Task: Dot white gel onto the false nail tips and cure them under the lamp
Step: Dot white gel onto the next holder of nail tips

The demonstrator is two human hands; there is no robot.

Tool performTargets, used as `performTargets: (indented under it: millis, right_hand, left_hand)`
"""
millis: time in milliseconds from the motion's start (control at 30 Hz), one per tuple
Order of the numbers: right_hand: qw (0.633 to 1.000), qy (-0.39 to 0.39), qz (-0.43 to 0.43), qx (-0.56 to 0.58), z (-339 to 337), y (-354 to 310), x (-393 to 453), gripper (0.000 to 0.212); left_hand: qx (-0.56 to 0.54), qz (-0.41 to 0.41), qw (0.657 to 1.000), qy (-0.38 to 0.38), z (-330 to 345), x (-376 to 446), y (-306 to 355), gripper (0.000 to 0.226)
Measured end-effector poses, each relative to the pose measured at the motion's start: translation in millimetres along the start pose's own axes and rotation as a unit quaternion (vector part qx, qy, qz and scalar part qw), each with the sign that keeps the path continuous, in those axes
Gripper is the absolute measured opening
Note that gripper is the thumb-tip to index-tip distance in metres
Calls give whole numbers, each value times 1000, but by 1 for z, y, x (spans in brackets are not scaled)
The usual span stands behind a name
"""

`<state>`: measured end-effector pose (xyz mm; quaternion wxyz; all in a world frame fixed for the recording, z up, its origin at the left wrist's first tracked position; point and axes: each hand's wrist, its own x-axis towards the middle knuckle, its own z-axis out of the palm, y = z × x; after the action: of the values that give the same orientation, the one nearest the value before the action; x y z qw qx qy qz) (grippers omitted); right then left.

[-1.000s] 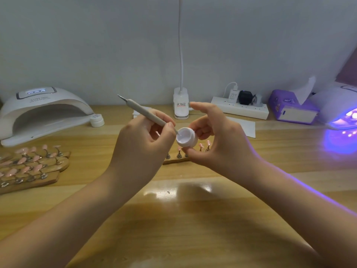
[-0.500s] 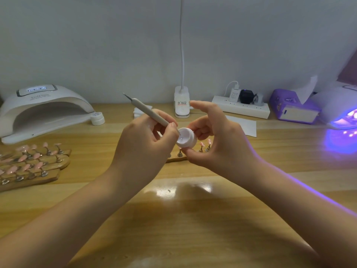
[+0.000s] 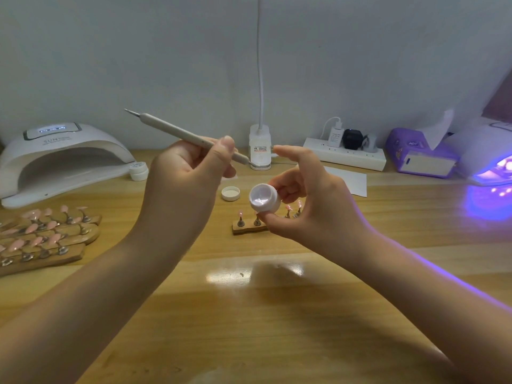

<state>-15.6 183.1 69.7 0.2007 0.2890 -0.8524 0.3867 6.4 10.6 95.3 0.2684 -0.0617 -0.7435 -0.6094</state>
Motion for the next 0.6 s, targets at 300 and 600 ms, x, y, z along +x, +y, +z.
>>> performTargets:
  millis: [300,600]
  right_hand:
    - [1000,6,9,9,1,2,-1,87]
    - [998,48,47,22,-5,17,4,89]
  left_hand:
    - [-123,-123,985,-1,-6,7,-2,33]
    - [-223,-306,925,-36,-2,12,-6,39]
